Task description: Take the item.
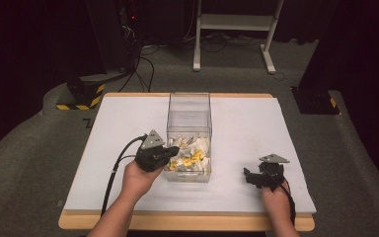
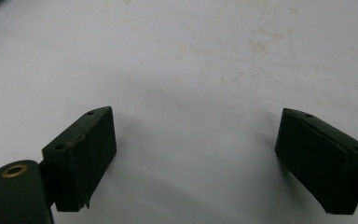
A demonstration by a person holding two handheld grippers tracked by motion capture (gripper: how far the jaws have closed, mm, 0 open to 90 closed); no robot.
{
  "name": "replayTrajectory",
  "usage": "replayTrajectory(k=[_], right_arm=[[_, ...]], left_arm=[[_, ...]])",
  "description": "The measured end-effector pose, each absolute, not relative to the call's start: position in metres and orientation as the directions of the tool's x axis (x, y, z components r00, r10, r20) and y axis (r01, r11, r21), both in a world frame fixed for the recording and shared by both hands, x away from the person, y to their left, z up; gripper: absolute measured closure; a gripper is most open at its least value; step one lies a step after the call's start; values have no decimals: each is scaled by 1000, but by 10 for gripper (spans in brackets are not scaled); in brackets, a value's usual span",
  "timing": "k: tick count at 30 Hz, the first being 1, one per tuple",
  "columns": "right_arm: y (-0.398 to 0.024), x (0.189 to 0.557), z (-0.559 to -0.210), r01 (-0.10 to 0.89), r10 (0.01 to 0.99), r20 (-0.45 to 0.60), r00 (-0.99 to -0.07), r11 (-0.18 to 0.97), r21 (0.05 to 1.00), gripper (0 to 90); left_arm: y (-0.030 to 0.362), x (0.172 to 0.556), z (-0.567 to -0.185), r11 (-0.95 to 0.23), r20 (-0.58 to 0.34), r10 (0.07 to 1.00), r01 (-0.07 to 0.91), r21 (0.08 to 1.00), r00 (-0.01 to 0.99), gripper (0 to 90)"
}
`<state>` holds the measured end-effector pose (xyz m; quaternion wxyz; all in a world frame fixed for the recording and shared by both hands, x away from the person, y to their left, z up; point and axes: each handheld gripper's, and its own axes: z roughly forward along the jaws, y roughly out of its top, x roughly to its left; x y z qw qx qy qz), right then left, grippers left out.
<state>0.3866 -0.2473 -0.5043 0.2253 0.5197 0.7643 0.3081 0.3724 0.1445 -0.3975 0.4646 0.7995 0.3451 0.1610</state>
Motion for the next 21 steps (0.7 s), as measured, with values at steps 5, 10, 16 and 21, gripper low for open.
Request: replayTrajectory(k=[5, 10, 16, 21], right_arm=[[-247, 387, -504, 655, 933, -25, -358, 270, 705, 122], [-247, 387, -504, 655, 933, -25, -359, 271, 705, 122], [-247, 387, -504, 655, 933, -25, -359, 271, 705, 122], [-247, 387, -504, 655, 933, -26, -359, 272, 705, 122]], left_arm=[[150, 370, -390, -308, -63, 706, 386, 870, 705, 873], [154, 367, -387, -300, -54, 711, 372, 878, 701, 874], [162, 364, -383, -288, -48, 723, 363, 886, 689, 876], [173, 361, -380, -270, -47, 736, 356, 895, 675, 876]])
